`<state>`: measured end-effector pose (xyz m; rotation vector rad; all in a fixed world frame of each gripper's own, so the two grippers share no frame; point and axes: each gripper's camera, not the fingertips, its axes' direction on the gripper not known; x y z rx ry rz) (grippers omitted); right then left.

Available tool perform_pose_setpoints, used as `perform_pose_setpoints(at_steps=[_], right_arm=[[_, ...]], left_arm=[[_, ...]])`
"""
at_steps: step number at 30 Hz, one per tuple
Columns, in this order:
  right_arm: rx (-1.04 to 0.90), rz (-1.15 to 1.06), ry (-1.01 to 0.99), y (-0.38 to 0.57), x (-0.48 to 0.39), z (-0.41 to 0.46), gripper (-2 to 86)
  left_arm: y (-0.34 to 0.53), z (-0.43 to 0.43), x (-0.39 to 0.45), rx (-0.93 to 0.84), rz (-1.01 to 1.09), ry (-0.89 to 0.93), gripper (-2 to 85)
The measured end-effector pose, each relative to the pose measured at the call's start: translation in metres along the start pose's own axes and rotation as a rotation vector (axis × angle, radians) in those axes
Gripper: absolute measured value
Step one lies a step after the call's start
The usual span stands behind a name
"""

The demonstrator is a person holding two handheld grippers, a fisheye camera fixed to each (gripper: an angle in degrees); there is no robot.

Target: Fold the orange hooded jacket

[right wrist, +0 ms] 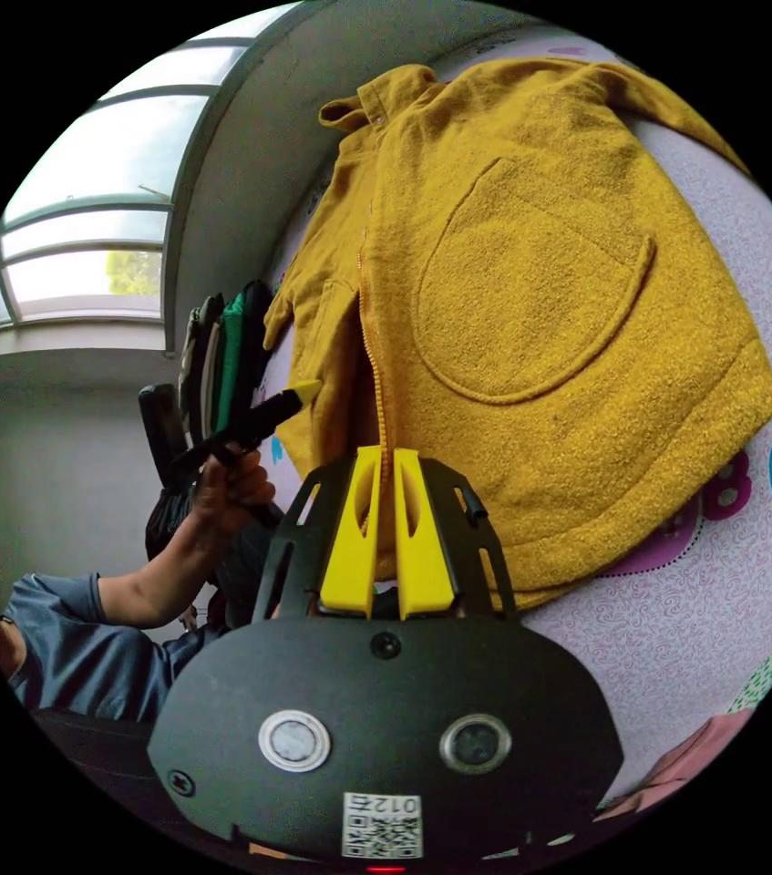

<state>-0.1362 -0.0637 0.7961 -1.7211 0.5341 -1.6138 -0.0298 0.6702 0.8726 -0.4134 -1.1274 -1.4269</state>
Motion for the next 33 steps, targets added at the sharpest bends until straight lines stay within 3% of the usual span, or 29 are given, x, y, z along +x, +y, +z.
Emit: perform_pose_setpoints(at_steps=[9, 19, 28, 33], right_arm=[[-0.087, -0.079, 0.08, -0.009, -0.036, 0.013, 0.3], [-0.296, -0.259, 0.312, -0.026, -0.093, 0.045, 0.3], [-0.295, -0.258, 0.326, -0.024, -0.115, 0.038, 2.5], [-0.259, -0.175, 0.221, -0.023, -0.114, 0.019, 5.8]], left_arm=[[0.032, -0.033, -0.115, 0.174, -0.185, 0.418, 0.9], [0.024, -0.005, -0.107, 0.098, -0.104, 0.333, 0.7], [0.023, 0.013, -0.131, 0.059, -0.142, 0.358, 0.6], [0.016, 0.024, -0.141, -0.002, -0.13, 0.315, 0.5]])
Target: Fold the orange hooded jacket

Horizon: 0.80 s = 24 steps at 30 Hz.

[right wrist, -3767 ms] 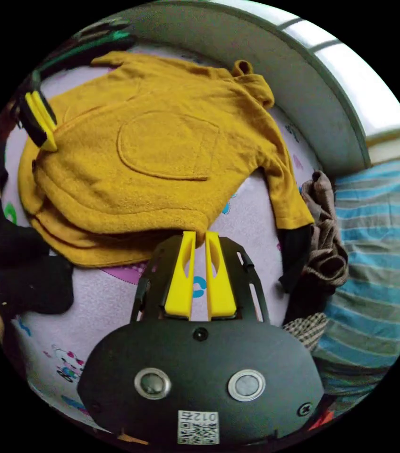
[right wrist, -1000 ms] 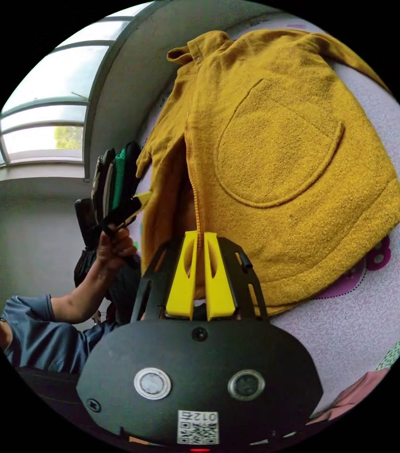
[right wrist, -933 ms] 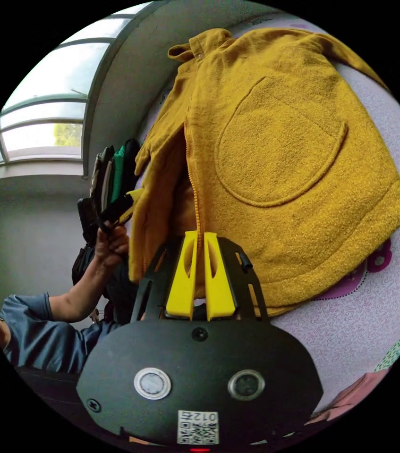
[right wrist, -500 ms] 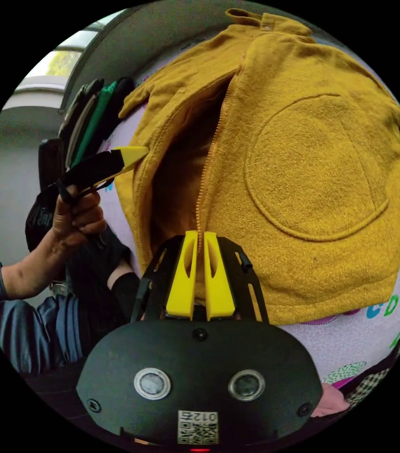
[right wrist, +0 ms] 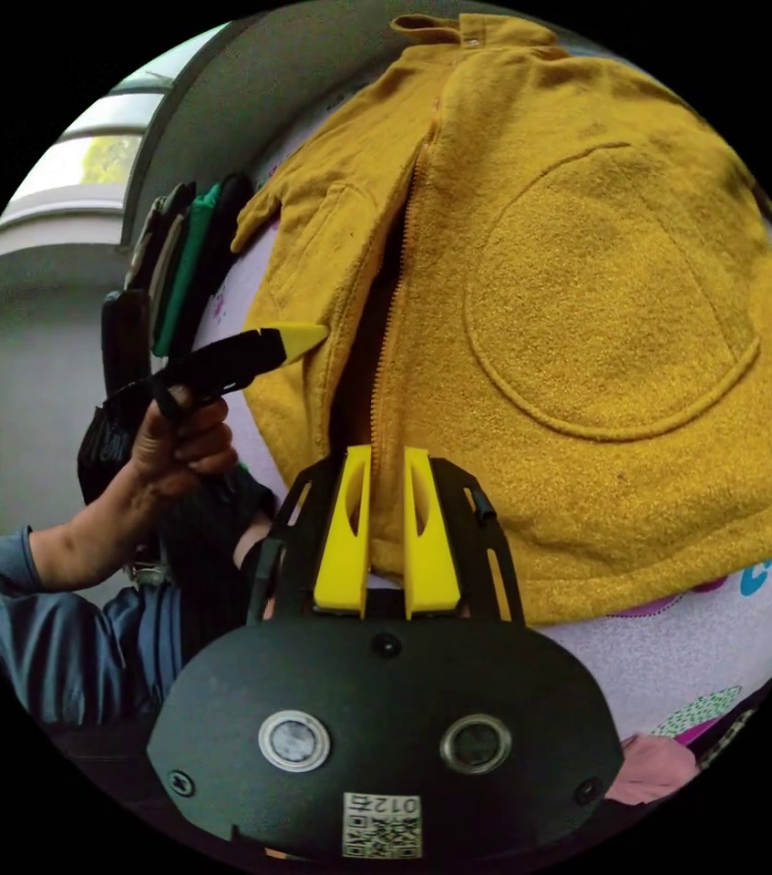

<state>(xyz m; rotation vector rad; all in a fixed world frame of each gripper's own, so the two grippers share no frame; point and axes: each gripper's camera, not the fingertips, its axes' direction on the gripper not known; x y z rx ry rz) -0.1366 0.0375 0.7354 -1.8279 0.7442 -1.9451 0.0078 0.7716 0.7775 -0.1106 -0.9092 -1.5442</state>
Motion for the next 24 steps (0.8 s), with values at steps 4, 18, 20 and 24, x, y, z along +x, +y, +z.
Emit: perform_pose_setpoints(at_steps=[4, 18, 20, 24], right_arm=[[0.023, -0.029, 0.009, 0.009, -0.007, -0.029, 5.7], [-0.038, 0.01, -0.051, -0.143, -0.029, -0.103, 8.4], [-0.073, 0.107, -0.123, -0.139, -0.015, -0.081, 9.5], [-0.039, 0.205, -0.282, -0.133, 0.001, -0.072, 9.2]], left_arm=[[-0.002, -0.006, -0.01, 0.019, 0.02, 0.012, 0.6], [-0.001, -0.025, -0.071, 0.07, -0.025, 0.17, 0.6], [0.0, -0.034, -0.079, 0.094, -0.022, 0.189, 0.6], [0.002, -0.049, -0.094, 0.111, -0.007, 0.226, 0.6]])
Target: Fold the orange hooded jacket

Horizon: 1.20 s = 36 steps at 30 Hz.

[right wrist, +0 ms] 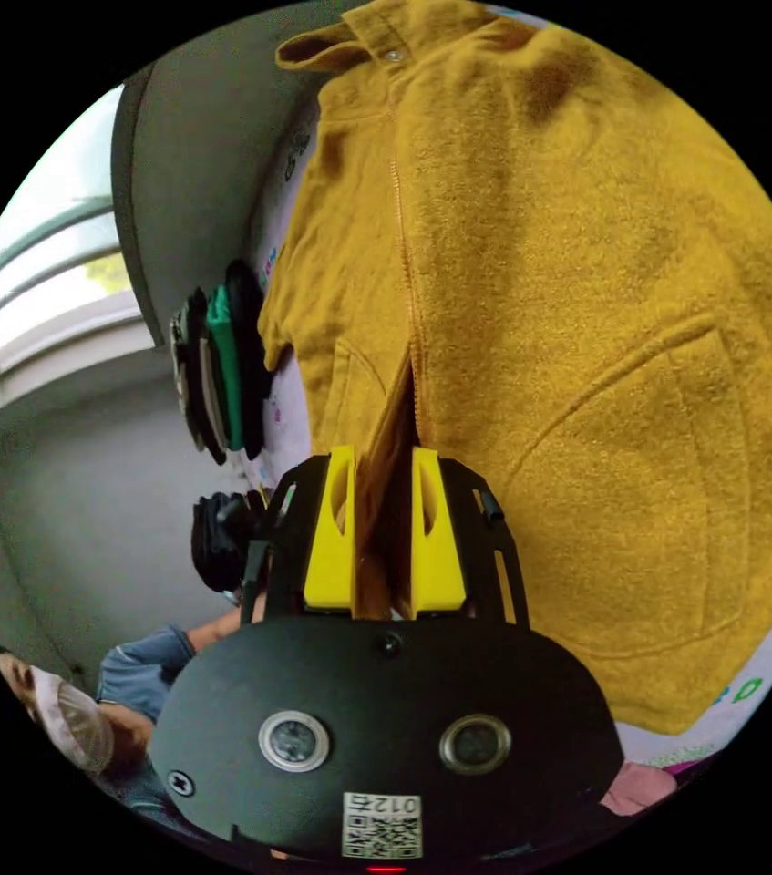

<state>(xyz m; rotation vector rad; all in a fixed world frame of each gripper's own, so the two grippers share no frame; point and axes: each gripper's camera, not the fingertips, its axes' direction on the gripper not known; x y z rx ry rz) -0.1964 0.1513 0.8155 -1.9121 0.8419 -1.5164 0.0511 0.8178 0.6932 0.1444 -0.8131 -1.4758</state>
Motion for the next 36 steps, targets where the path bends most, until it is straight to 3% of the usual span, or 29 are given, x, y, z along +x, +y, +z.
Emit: perform_pose_setpoints(at_steps=[16, 18, 29, 36], right_arm=[[0.342, -0.04, 0.16, -0.054, -0.046, 0.016, 7.4], [0.349, -0.107, 0.167, -0.054, -0.061, 0.019, 6.7], [0.335, -0.63, 0.686, -0.008, -0.16, 0.075, 1.5], [0.288, -0.289, 0.629, -0.012, -0.068, 0.047, 5.5]], left_arm=[[0.001, -0.034, -0.01, 0.037, 0.062, 0.073, 0.6], [0.0, -0.033, -0.008, 0.038, 0.063, 0.062, 0.6], [-0.013, -0.009, 0.012, -0.006, 0.072, 0.052, 0.6], [-0.023, 0.028, 0.038, -0.117, 0.05, -0.068, 0.5]])
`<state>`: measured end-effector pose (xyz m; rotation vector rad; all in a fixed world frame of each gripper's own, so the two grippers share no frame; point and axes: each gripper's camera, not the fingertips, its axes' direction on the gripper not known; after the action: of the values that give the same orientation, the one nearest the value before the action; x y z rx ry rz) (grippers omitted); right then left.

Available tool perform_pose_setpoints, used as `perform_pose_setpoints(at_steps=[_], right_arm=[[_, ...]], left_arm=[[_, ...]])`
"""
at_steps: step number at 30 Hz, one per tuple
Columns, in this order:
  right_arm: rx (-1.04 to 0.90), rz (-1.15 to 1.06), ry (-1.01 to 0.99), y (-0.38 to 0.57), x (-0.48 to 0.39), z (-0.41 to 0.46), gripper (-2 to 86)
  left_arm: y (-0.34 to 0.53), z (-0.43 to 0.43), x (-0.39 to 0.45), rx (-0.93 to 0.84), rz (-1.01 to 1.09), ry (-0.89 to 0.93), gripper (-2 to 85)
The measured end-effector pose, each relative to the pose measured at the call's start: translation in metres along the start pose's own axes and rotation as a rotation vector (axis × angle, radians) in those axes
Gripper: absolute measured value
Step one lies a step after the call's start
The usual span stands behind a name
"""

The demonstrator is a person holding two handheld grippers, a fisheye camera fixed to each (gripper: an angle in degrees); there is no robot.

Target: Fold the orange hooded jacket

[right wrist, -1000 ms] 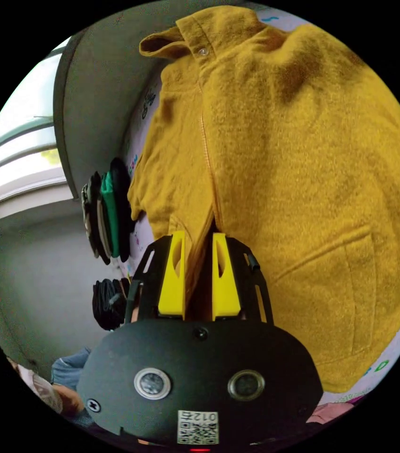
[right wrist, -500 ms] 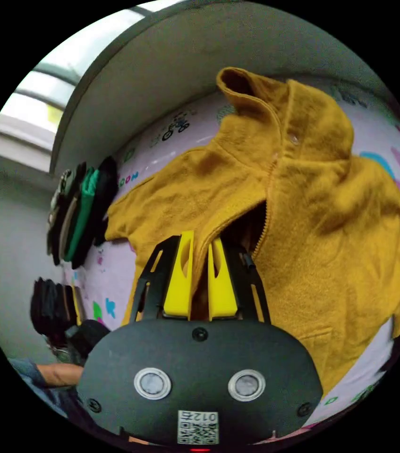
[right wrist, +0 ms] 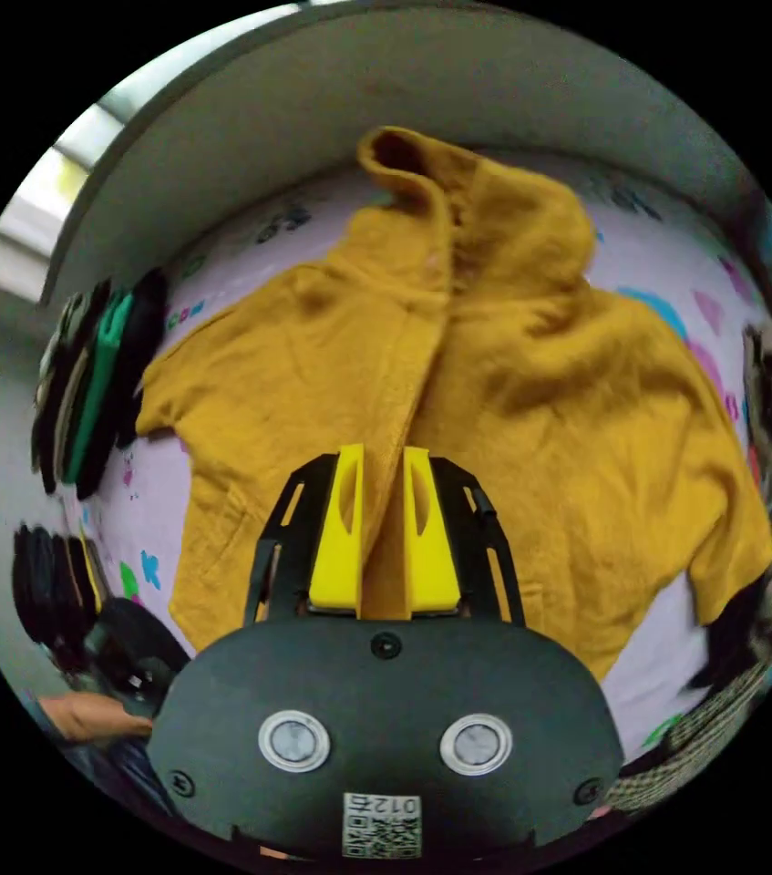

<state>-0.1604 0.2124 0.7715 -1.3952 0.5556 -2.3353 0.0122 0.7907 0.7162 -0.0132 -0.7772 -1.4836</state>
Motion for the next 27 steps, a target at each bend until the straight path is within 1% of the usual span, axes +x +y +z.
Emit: perform_pose_setpoints(at_steps=[1, 2, 4, 5, 10, 13, 15, 17, 18, 21, 23, 26, 27], right_arm=[[-0.006, 0.105, -0.023, 0.008, 0.023, 0.005, 5.0], [0.028, 0.181, -0.064, 0.019, 0.043, 0.003, 4.7], [0.059, 0.24, -0.13, 0.036, 0.064, -0.002, 4.5], [0.065, 0.225, -0.171, 0.047, 0.072, -0.006, 4.3], [0.042, 0.109, -0.208, 0.112, 0.082, -0.015, 3.0], [0.026, 0.117, -0.251, 0.17, 0.095, -0.013, 2.3], [0.021, 0.149, -0.24, 0.205, 0.106, -0.013, 1.9], [0.043, 0.221, -0.216, 0.25, 0.125, -0.018, 2.0], [0.057, 0.25, -0.205, 0.261, 0.131, -0.021, 2.1], [0.154, 0.457, -0.149, 0.314, 0.169, -0.039, 2.7], [0.207, 0.623, -0.221, 0.354, 0.199, -0.045, 3.5], [0.225, 0.715, -0.35, 0.384, 0.216, -0.032, 5.1], [0.222, 0.719, -0.362, 0.386, 0.218, -0.028, 5.5]], left_arm=[[-0.003, 0.009, 0.002, -0.029, -0.022, -0.046, 0.5], [-0.004, 0.014, 0.003, -0.038, -0.027, -0.069, 0.5], [-0.008, 0.033, 0.005, -0.092, -0.064, -0.124, 0.6], [-0.008, 0.037, 0.006, -0.097, -0.066, -0.131, 0.6], [-0.012, 0.053, 0.027, -0.099, -0.036, -0.153, 0.7], [-0.01, 0.058, 0.034, -0.093, -0.036, -0.147, 0.7], [-0.007, 0.063, 0.043, -0.091, -0.028, -0.18, 0.7], [-0.004, 0.061, 0.058, -0.068, 0.006, -0.214, 0.7], [-0.001, 0.056, 0.073, -0.036, 0.058, -0.216, 0.6], [0.011, 0.046, 0.112, 0.015, 0.182, -0.252, 0.5], [0.016, 0.047, 0.124, -0.007, 0.207, -0.267, 0.5], [0.019, 0.055, 0.129, -0.052, 0.189, -0.295, 0.6], [0.017, 0.058, 0.131, -0.052, 0.177, -0.308, 0.6]])
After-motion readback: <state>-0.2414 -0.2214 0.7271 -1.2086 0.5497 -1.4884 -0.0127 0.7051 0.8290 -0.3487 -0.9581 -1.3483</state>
